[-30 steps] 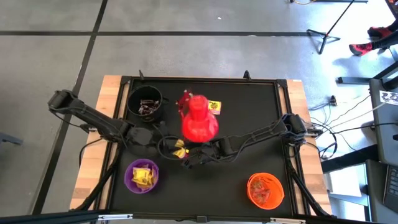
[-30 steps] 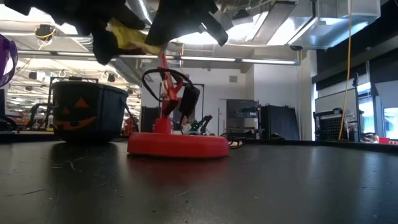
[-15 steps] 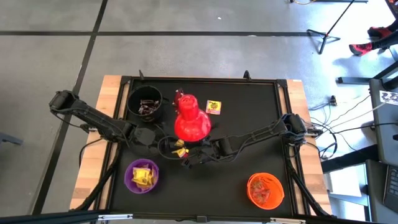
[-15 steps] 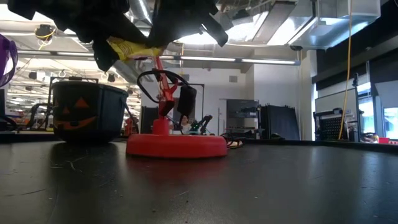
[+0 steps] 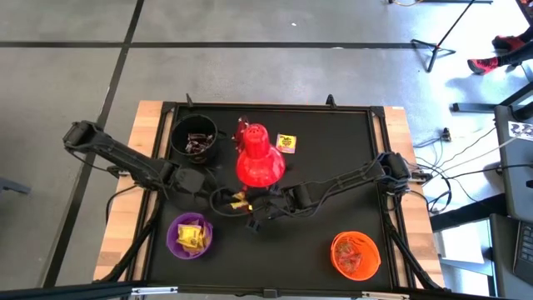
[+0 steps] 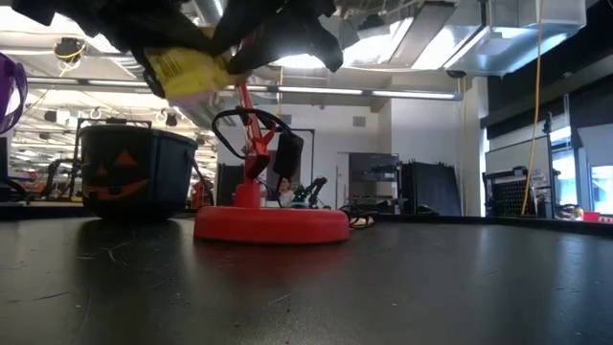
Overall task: Organize candy in baskets
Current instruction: Put the yellow candy into the violet bucket
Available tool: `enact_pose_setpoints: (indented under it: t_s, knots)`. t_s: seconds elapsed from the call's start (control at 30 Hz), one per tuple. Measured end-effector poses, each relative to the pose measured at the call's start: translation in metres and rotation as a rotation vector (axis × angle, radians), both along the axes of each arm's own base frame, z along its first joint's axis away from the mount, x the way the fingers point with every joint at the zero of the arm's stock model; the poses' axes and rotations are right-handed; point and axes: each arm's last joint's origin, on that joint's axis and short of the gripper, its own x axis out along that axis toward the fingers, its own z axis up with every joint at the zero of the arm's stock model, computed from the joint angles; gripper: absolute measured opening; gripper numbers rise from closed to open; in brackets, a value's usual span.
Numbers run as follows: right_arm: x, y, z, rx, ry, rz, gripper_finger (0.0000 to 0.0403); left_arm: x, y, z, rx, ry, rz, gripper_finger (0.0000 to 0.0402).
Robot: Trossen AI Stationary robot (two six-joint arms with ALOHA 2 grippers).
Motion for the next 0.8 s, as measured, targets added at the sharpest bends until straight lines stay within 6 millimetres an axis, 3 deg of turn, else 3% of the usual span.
enact_pose_setpoints:
  t_s: [0.23, 0.53, 0.67, 0.8]
  knots:
    - [-0.015, -0.001, 0.018, 0.025, 0.024, -0.027, 0.0177, -0.029, 0.008, 0.031, 0.032, -0.003, -0.039, 0.0023]
    - [-0.042, 0.011, 0.041, -0.160, -0.012, -0.139, 0.0173, -0.070, -0.003, 0.078, -0.033, 0.128, -0.344, 0.0020]
    - [-0.046, 0.015, 0.040, -0.211, -0.003, -0.158, 0.0172, -0.084, -0.012, 0.092, -0.023, 0.203, -0.379, 0.0020]
    - [-0.047, 0.013, 0.038, -0.209, 0.015, -0.178, 0.0172, -0.091, -0.020, 0.094, -0.031, 0.264, -0.366, 0.0020]
